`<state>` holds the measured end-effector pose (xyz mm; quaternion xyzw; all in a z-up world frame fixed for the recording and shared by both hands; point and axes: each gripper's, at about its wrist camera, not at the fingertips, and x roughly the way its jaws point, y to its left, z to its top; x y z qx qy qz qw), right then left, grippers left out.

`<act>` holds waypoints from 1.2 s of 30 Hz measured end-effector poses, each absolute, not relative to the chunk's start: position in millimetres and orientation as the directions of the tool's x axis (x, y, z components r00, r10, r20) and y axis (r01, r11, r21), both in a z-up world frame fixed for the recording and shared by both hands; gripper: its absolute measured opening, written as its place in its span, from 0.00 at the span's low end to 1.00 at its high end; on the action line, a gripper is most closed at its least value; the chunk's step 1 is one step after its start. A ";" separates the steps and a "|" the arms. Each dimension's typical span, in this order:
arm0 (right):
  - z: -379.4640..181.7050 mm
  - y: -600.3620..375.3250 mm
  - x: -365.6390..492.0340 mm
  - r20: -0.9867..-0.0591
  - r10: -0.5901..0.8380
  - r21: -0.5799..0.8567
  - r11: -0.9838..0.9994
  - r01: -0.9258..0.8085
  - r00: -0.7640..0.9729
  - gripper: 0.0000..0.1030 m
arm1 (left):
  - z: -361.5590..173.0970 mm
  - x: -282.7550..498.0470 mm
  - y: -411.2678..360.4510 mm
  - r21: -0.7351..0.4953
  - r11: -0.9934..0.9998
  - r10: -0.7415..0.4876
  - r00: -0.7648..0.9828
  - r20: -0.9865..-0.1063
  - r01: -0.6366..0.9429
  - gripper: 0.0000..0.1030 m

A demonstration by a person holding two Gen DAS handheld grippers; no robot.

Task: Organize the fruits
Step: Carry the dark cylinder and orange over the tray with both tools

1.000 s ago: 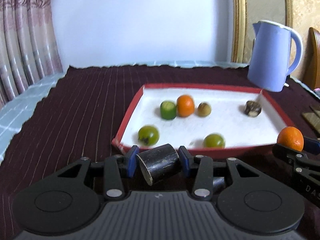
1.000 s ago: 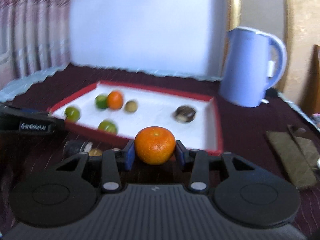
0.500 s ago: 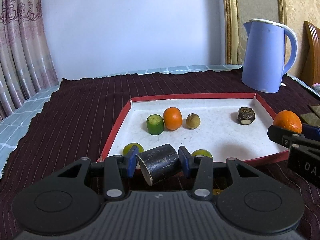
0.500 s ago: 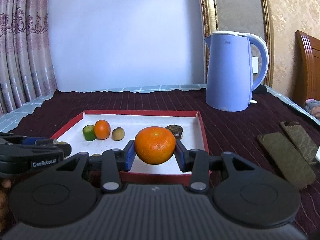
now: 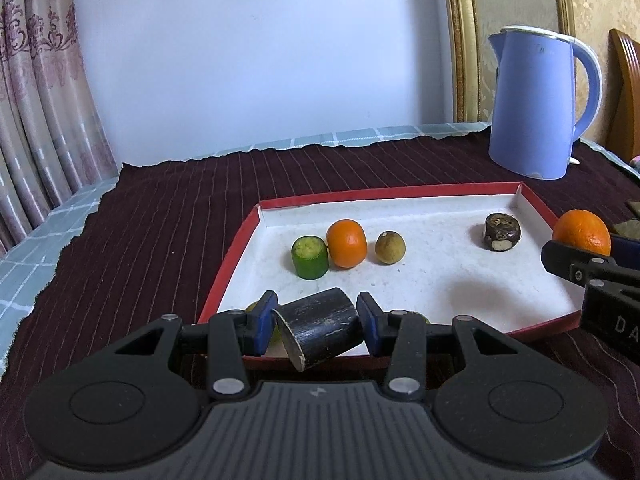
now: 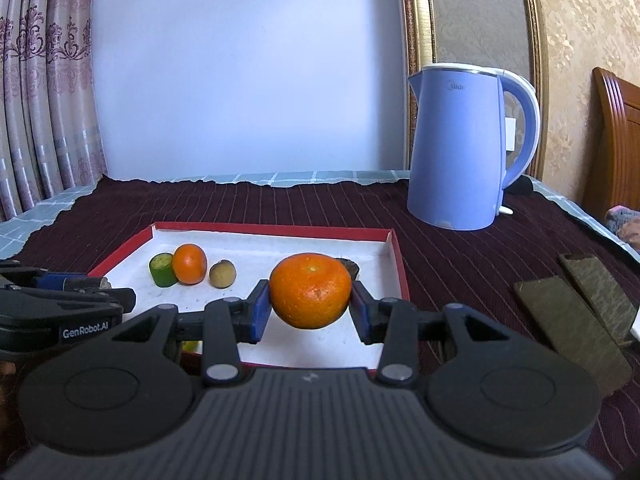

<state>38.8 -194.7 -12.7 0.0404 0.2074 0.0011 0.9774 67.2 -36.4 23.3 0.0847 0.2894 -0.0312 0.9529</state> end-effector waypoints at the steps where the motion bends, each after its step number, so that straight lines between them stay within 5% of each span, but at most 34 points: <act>1: -12.8 -195.1 39.8 -0.406 0.019 0.079 0.997 0.015 0.913 0.38 | 23.0 68.4 -37.1 0.147 0.983 -0.007 0.831 -0.557 0.107 0.42; 36: -11.4 -197.0 55.1 -0.405 0.007 0.058 0.998 0.018 0.914 0.38 | 26.2 106.5 -56.1 0.201 0.976 0.036 0.839 -0.543 0.088 0.42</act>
